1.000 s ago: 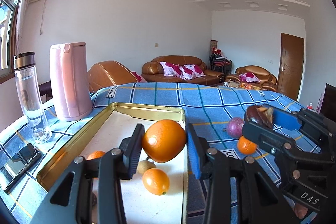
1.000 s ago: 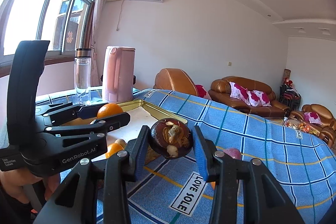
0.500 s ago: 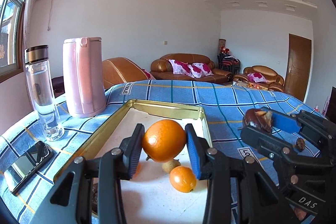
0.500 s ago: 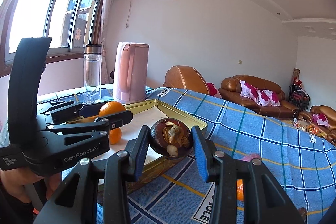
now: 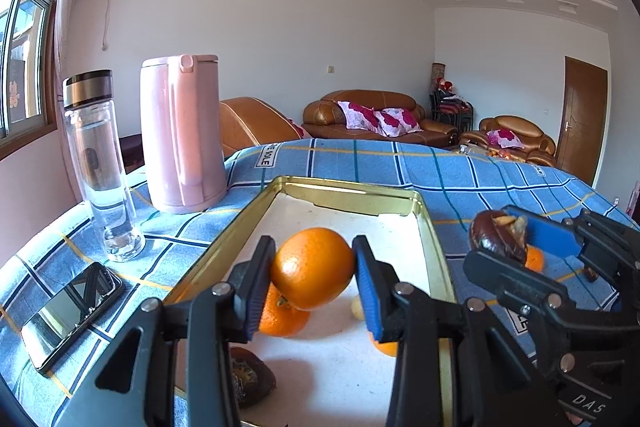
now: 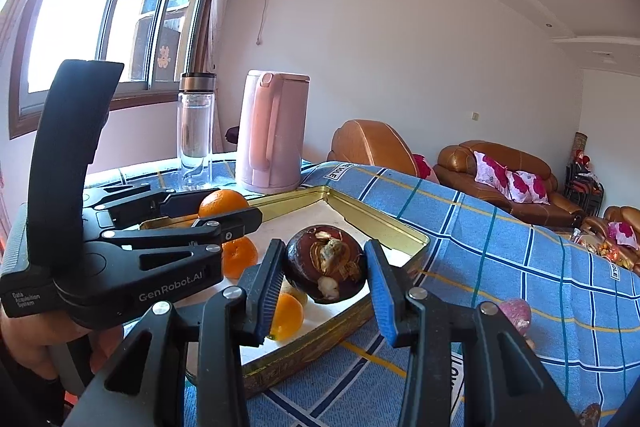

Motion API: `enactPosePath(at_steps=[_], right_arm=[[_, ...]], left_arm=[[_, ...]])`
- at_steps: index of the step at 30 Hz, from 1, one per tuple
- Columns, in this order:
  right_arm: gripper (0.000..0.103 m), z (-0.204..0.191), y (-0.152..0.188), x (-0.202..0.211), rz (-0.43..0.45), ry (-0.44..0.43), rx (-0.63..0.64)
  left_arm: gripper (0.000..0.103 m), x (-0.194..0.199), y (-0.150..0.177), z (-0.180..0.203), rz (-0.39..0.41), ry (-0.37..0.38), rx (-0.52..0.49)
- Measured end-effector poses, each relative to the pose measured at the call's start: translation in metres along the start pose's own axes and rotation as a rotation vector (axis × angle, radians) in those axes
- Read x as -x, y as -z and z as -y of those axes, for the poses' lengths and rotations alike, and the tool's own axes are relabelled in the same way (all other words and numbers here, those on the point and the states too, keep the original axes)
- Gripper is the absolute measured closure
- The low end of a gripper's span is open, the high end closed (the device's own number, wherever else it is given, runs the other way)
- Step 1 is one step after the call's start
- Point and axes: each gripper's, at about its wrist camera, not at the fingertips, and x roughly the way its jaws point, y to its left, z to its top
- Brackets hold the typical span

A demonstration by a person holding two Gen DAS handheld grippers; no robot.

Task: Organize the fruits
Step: 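Carry the orange in left tool over the tin tray while right tool brings the brown fruit, then open left tool to drop the orange into the tray while right tool releases the brown fruit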

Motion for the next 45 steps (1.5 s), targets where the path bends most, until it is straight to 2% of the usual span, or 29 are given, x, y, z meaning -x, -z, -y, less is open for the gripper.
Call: enactPosePath(at_steps=[10, 24, 38, 45], right_arm=[[0.060, -0.014, -0.002, -0.013, -0.021, -0.030, 0.017], [0.060, -0.030, -0.001, -0.037, -0.102, -0.077, 0.049], [0.060, -0.039, 0.006, -0.063, -0.259, -0.143, 0.076], [0.060, -0.041, 0.008, -0.067, -0.281, -0.145, 0.083]], left_arm=[[0.062, -0.005, 0.003, -0.015, -0.038, -0.020, -0.003], [0.062, -0.015, 0.005, -0.034, -0.117, -0.050, -0.022], [0.062, -0.024, 0.010, -0.043, -0.200, -0.065, -0.045], [0.061, -0.022, 0.011, -0.044, -0.204, -0.073, -0.052]])
